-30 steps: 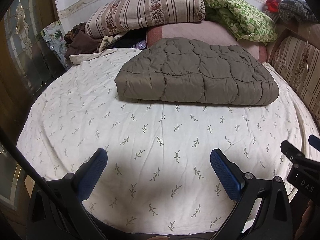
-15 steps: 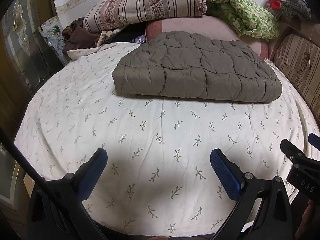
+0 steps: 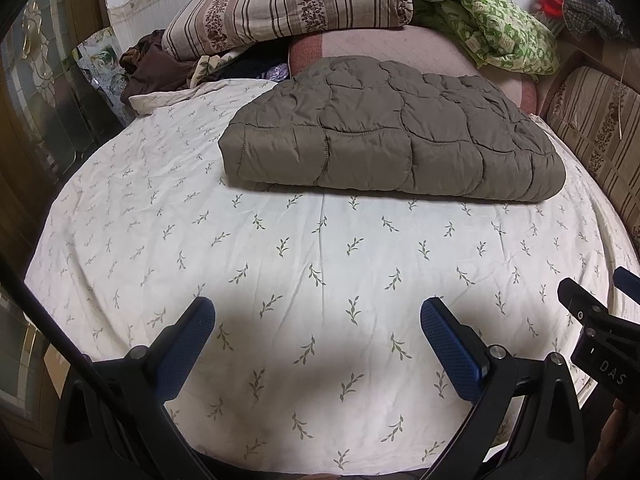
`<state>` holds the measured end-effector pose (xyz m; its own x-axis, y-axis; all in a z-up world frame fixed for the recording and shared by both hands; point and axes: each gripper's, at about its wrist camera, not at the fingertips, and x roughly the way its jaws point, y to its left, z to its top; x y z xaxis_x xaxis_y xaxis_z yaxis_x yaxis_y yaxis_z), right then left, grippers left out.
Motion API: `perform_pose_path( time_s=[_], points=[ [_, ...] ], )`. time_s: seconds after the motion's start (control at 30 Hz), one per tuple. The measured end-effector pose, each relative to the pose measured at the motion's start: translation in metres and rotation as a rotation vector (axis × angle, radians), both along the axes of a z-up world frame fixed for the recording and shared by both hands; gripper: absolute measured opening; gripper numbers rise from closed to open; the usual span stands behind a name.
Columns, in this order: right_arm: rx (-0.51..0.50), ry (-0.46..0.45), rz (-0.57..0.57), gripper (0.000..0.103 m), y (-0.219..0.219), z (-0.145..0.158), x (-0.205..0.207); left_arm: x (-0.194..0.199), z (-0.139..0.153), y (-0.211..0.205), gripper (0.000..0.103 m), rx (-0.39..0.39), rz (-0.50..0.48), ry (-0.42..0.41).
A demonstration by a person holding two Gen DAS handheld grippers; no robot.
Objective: Fold large clothes
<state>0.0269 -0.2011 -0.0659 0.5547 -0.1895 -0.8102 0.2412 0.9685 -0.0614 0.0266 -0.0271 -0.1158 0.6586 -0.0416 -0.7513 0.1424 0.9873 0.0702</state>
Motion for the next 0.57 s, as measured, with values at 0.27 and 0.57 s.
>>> perform_pose_path(
  time_s=[0.27, 0.57],
  points=[
    [-0.010, -0.024, 0.022, 0.093, 0.003, 0.009, 0.011, 0.020, 0.010, 0.004, 0.102, -0.049, -0.018, 0.010],
    [0.009, -0.031, 0.029, 0.093, 0.000, 0.011, 0.029, 0.035, 0.015, 0.007, 0.102, -0.047, -0.005, -0.016]
  ],
)
